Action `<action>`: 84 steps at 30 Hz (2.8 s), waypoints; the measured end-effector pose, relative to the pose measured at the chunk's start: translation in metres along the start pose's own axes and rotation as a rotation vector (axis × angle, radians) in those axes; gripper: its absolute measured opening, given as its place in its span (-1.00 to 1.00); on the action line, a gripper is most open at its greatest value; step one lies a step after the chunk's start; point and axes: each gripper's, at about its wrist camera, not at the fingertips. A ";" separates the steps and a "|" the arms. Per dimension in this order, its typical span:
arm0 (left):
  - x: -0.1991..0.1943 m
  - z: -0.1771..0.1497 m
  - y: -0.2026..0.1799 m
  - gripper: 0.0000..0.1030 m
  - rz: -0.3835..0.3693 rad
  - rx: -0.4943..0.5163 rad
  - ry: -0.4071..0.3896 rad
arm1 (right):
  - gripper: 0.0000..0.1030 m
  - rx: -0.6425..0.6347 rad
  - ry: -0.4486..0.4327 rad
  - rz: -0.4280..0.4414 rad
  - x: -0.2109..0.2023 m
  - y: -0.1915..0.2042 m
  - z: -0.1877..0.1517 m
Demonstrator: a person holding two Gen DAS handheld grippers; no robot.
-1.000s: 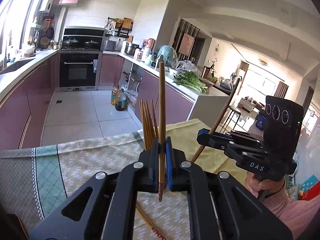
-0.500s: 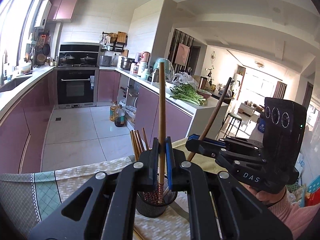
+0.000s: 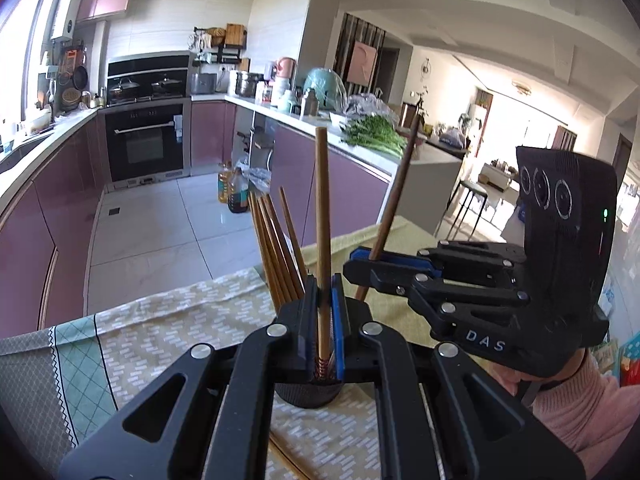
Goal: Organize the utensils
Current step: 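Lower the chopsticks into the holder and open both grippers, then move both open grippers back to the remaining chopsticks on the cloth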
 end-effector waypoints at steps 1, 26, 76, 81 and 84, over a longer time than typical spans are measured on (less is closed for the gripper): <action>0.003 -0.002 0.000 -0.86 0.000 0.005 0.013 | -0.89 0.002 0.011 0.001 0.002 -0.001 -0.001; 0.052 -0.005 0.018 -0.79 0.032 -0.050 0.131 | -0.85 0.072 0.116 -0.004 0.042 -0.015 -0.005; 0.011 -0.165 0.056 -0.19 0.168 -0.200 0.230 | -0.36 -0.001 0.361 0.135 0.065 0.075 -0.131; 0.014 -0.165 0.055 -0.19 0.164 -0.196 0.235 | -0.36 -0.006 0.368 0.121 0.066 0.078 -0.130; 0.016 -0.165 0.055 -0.19 0.163 -0.194 0.238 | -0.37 -0.009 0.372 0.115 0.066 0.078 -0.130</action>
Point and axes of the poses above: each gripper's, at about its wrist camera, not at the fingertips, and x roughly the way its jaws point, y to its left, z to its top, and after that the axes turned 3 degrees about y, right-handed
